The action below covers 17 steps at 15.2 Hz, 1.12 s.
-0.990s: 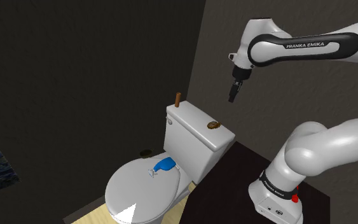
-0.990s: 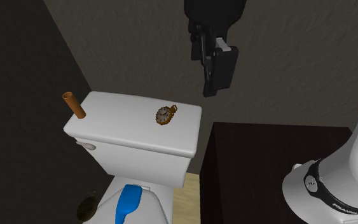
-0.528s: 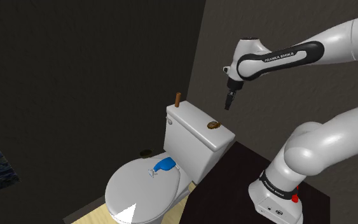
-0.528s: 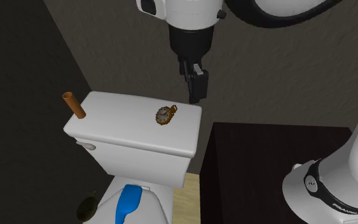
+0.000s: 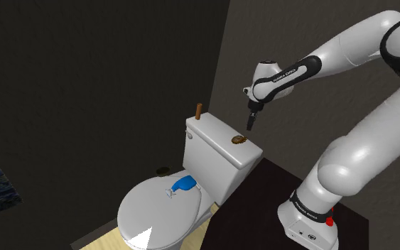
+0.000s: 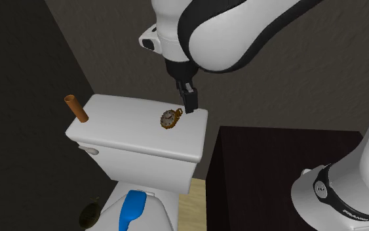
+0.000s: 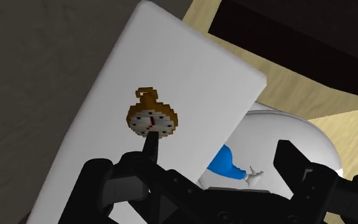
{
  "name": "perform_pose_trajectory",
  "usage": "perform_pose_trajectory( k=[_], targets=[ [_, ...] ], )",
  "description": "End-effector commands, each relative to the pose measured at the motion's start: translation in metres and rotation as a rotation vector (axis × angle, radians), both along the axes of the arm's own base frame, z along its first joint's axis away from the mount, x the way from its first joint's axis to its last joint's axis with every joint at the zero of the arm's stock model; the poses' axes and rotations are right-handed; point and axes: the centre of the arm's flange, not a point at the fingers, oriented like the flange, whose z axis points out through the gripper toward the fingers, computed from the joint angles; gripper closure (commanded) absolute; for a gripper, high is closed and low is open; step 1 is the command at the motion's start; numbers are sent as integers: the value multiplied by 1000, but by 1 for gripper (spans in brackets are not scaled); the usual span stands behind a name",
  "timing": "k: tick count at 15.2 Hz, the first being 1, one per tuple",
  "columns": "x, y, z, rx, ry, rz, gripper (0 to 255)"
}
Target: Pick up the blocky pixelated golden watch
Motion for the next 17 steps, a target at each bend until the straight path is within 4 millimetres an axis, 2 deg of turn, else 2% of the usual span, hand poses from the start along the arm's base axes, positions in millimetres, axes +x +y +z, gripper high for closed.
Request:
perform_pose_trajectory(
  k=[1,10,17],
  targets=[
    [5,-17,-24,0,7,14,0],
    [36,-77,-122,4,41,73,0],
    [36,-77,-159,4,41,73,0]
  ],
)
